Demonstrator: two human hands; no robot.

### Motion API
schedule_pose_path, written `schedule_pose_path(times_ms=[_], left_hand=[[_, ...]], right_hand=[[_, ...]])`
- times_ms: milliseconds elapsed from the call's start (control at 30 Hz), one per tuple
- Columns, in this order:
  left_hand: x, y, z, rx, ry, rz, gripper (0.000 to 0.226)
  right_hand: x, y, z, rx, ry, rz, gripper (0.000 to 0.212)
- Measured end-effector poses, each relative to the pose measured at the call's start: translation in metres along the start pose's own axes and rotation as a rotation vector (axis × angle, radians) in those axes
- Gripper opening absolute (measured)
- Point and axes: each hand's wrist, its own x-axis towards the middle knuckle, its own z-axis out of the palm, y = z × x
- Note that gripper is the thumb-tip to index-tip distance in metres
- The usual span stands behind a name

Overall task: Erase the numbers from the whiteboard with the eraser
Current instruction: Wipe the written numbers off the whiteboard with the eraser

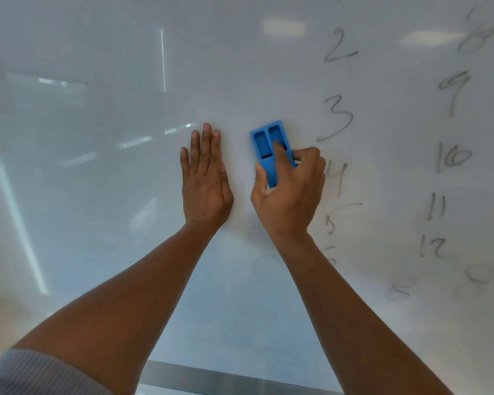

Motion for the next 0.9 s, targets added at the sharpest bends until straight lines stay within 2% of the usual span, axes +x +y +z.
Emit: schedule_pose_path(times_ms=[100, 200, 300, 467, 567, 700, 800, 900], left_hand=[[-0.001, -0.002, 0.003, -0.017, 0.014, 0.013, 0.056], [-0.002, -0.008, 0.001, -0.025, 0.000, 0.024, 0.055], [-0.004, -0.012, -0.002, -0.026, -0.007, 0.039, 0.055], [-0.008, -0.006, 0.001, -0.027, 0.027, 0.013, 0.054], [-0.010, -0.005, 0.005, -0.026, 0.041, -0.001, 0.054], [-0.014, -0.011, 0.005, -0.035, 0.029, 0.021, 0.054], [-0.018, -0.014, 0.004, -0.037, 0.006, 0.017, 0.054], [-0.025, -0.017, 0.002, -0.019, -0.010, 0.026, 0.054]], right_hand=[[-0.028, -0.001, 0.008, -0.050, -0.121, -0.135, 0.043], [-0.057, 0.014, 0.007, -0.076, -0.183, -0.187, 0.043], [-0.063, 0.031, 0.001, -0.095, -0.130, -0.132, 0.044], [-0.015, 0.025, -0.004, 0.010, 0.081, 0.099, 0.042], [-0.005, 0.005, 0.004, 0.035, 0.048, 0.035, 0.042], [-0.038, -0.006, 0.018, 0.029, -0.047, -0.050, 0.039], [-0.086, 0.004, 0.022, 0.078, -0.108, -0.032, 0.041], [-0.110, 0.022, 0.019, 0.096, -0.082, 0.058, 0.044]])
